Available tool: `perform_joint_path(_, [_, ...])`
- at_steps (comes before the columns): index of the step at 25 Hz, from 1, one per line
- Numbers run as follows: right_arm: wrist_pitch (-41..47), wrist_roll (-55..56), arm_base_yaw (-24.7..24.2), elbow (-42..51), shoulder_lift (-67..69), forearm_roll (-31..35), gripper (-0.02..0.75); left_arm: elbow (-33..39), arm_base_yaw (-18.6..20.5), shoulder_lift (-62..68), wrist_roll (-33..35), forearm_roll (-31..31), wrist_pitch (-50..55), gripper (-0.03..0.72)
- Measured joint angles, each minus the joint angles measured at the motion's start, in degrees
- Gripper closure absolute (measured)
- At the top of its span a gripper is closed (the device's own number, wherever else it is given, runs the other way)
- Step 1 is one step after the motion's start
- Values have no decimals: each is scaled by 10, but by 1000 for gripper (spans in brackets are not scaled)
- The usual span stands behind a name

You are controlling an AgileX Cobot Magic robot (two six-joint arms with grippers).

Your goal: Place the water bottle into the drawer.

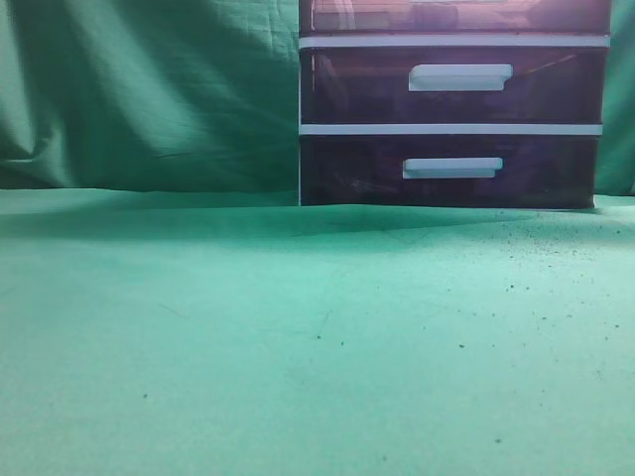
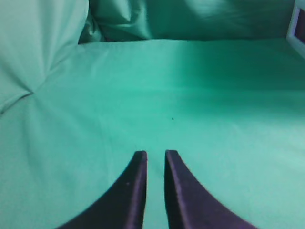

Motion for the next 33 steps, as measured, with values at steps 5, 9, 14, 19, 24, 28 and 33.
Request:
perform_joint_path(5, [0,0,0,0,0,0,689,0,0,0,0,-6,36,612])
perform_joint_path(9, [0,0,0,0,0,0,689,0,0,0,9,-13,61,612])
perform_joint_path(14, [0,0,0,0,0,0,689,0,0,0,30,-26,62,612])
perform_joint_path(19, [0,0,0,0,0,0,689,0,0,0,174,-136,60,612])
perform_joint_path(24, [0,1,0,0,0,0,689,0,0,0,197,-155,59,612])
perform_joint_path(28, [0,1,0,0,0,0,689,0,0,0,197,-155,58,612])
perform_joint_path(33, [0,1,0,0,0,0,689,0,0,0,197,-155,58,612])
